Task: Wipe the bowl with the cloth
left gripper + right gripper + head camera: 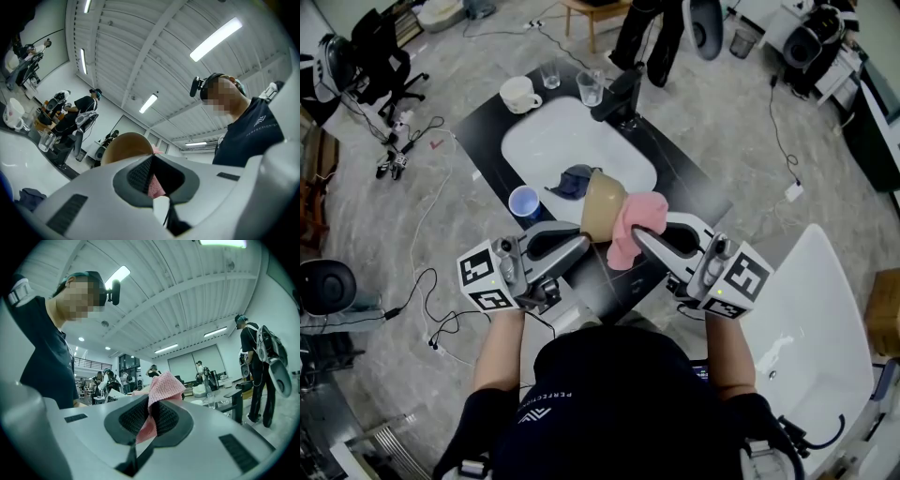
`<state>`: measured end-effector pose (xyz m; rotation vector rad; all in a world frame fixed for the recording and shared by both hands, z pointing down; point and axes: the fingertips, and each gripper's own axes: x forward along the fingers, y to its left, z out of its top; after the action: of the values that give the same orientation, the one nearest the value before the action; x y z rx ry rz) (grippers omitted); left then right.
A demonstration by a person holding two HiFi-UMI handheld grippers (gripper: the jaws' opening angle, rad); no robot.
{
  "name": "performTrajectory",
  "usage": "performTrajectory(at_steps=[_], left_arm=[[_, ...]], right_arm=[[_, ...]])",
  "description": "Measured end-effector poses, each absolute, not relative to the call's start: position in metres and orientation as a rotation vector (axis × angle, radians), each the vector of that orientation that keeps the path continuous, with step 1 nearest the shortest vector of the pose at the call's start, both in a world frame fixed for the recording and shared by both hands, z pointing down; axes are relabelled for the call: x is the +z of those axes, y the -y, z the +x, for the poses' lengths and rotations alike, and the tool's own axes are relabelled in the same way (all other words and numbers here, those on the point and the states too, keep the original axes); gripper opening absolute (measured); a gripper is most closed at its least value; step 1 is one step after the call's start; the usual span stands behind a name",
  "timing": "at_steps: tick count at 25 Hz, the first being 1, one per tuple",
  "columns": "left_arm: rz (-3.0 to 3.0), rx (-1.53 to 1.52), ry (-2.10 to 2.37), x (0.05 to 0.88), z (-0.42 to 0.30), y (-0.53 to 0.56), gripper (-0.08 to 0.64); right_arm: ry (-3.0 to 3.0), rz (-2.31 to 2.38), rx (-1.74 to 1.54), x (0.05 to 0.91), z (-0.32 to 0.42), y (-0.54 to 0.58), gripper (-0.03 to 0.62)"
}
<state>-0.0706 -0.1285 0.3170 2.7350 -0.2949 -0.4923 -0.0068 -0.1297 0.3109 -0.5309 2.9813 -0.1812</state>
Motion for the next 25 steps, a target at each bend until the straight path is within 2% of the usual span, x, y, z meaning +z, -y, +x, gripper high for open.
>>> performTrajectory(at_steps=[25], left_arm=[[2.79, -0.531, 0.169, 0.3, -0.068, 0.114, 0.014]], right_arm=[[-2.979, -0.644, -0.223, 0.323, -0.003, 0.142, 0.043]])
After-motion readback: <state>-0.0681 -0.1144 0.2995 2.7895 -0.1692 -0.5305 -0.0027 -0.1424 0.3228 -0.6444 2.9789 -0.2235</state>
